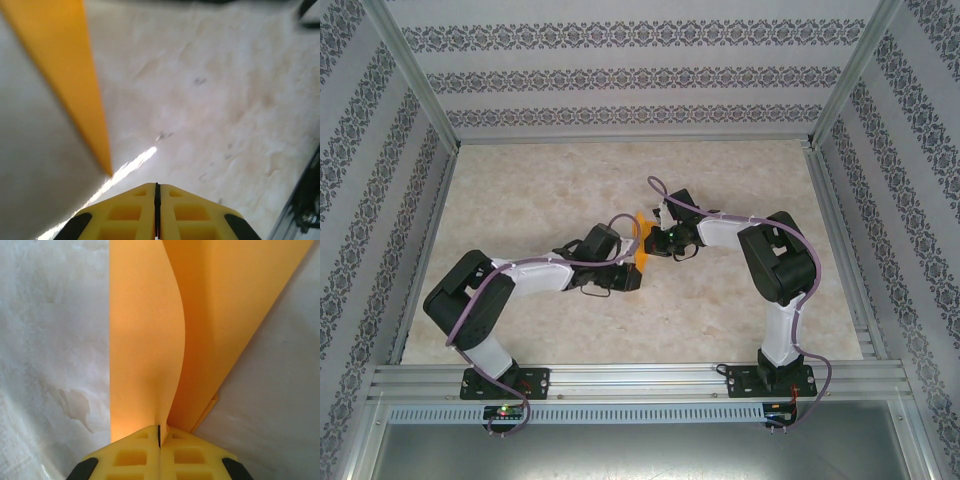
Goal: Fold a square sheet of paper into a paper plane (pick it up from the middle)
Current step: Fold the wing for the fifth time at the center of the table.
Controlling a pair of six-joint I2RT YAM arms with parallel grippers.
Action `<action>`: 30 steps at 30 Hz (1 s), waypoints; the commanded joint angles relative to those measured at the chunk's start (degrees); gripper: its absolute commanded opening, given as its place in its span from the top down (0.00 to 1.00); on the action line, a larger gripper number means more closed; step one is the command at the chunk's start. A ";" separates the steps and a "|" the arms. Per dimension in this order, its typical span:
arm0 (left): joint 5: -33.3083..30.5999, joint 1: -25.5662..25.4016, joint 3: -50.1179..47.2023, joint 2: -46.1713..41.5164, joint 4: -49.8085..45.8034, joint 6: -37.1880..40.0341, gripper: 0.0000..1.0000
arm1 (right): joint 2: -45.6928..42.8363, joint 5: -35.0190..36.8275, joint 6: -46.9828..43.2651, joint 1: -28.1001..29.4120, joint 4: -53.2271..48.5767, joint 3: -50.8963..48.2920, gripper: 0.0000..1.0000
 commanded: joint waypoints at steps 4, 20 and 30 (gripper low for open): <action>-2.00 2.57 5.08 4.40 0.35 1.21 0.88 | 1.73 3.94 -0.38 0.35 -3.56 -1.23 0.98; -5.41 3.22 6.21 14.38 -0.59 5.52 0.89 | 0.06 2.32 0.69 -0.15 -1.75 -1.66 0.93; -9.61 3.22 2.67 16.74 -1.11 8.40 0.90 | -8.13 3.10 0.75 -2.08 -2.98 -2.38 0.75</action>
